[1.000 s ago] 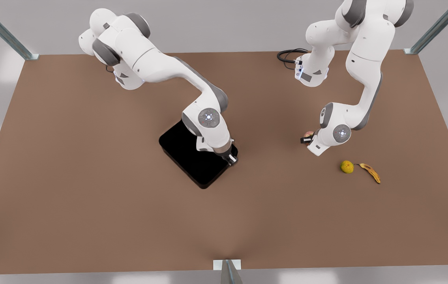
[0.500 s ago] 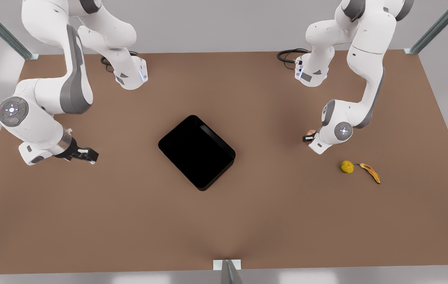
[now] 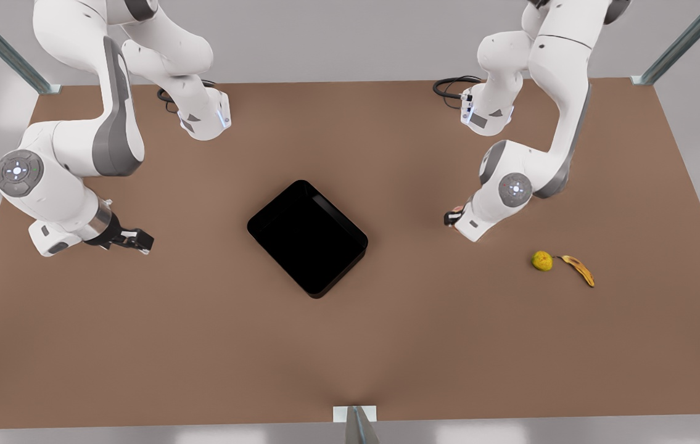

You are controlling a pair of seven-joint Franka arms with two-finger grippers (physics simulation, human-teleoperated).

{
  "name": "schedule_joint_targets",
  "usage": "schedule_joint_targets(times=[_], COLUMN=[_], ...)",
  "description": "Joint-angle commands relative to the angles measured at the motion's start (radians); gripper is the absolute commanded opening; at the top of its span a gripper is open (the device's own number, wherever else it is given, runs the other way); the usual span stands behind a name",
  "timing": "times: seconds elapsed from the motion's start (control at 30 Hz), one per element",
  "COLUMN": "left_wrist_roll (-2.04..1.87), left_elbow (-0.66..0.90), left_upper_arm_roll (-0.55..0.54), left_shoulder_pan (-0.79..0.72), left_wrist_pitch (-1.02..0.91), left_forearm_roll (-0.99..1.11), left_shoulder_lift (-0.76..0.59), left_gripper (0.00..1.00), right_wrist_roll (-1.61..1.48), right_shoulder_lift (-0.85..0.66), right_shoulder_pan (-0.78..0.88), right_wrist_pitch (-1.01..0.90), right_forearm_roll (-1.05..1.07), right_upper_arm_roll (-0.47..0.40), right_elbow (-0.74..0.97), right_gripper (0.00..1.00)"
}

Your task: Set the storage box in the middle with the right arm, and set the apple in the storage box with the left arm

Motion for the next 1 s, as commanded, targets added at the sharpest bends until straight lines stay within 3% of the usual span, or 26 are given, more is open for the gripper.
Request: schedule_joint_targets(times=[0.0, 0.17, 0.2, 0.27, 0.33, 0.43, 0.63, 0.7, 0.97], left_wrist_roll=[-0.003, -0.207, -0.245, -0.248, -0.273, -0.316, -0.353, -0.365, -0.360], left_elbow=[0.005, 0.213, 0.270, 0.460, 0.601, 0.716, 0.841, 0.848, 0.825], left_upper_arm_roll=[0.000, 0.014, 0.077, 0.433, 0.602, 0.686, 0.987, 1.004, 1.025], left_shoulder_pan=[-0.006, -0.226, -0.315, -0.664, -0.829, -0.920, -1.205, -1.233, -1.241], left_wrist_pitch=[0.000, -0.020, -0.023, -0.089, -0.100, -0.100, -0.077, -0.046, -0.057], left_forearm_roll=[-0.059, -0.096, -0.097, -0.198, -0.304, -0.390, -0.657, -0.672, -0.611], left_shoulder_lift=[0.001, 0.106, 0.142, 0.237, 0.344, 0.426, 0.599, 0.623, 0.571], left_gripper=[0.77, 0.77, 0.77, 0.77, 0.77, 0.77, 0.78, 1.00, 1.00], right_wrist_roll=[0.000, 0.000, 0.000, 0.000, 0.000, 0.000, 0.002, 0.002, 0.000], right_shoulder_lift=[-0.001, 0.001, 0.001, 0.001, -0.001, -0.001, 0.001, -0.001, 0.001], right_shoulder_pan=[0.000, 0.000, 0.000, 0.000, 0.002, 0.002, 0.003, 0.005, 0.008], right_wrist_pitch=[0.000, -0.001, -0.001, -0.001, -0.001, -0.001, -0.003, -0.003, -0.003], right_forearm_roll=[0.000, 0.000, 0.000, 0.000, 0.000, 0.000, 0.000, 0.000, 0.000], right_upper_arm_roll=[0.000, 0.002, 0.000, 0.000, 0.000, 0.000, 0.000, 0.000, 0.000], right_elbow=[0.000, 0.000, 0.000, 0.000, 0.000, 0.000, 0.000, 0.000, 0.001], right_gripper=[1.00, 1.00, 1.00, 1.00, 1.00, 1.00, 1.00, 1.00, 1.00])
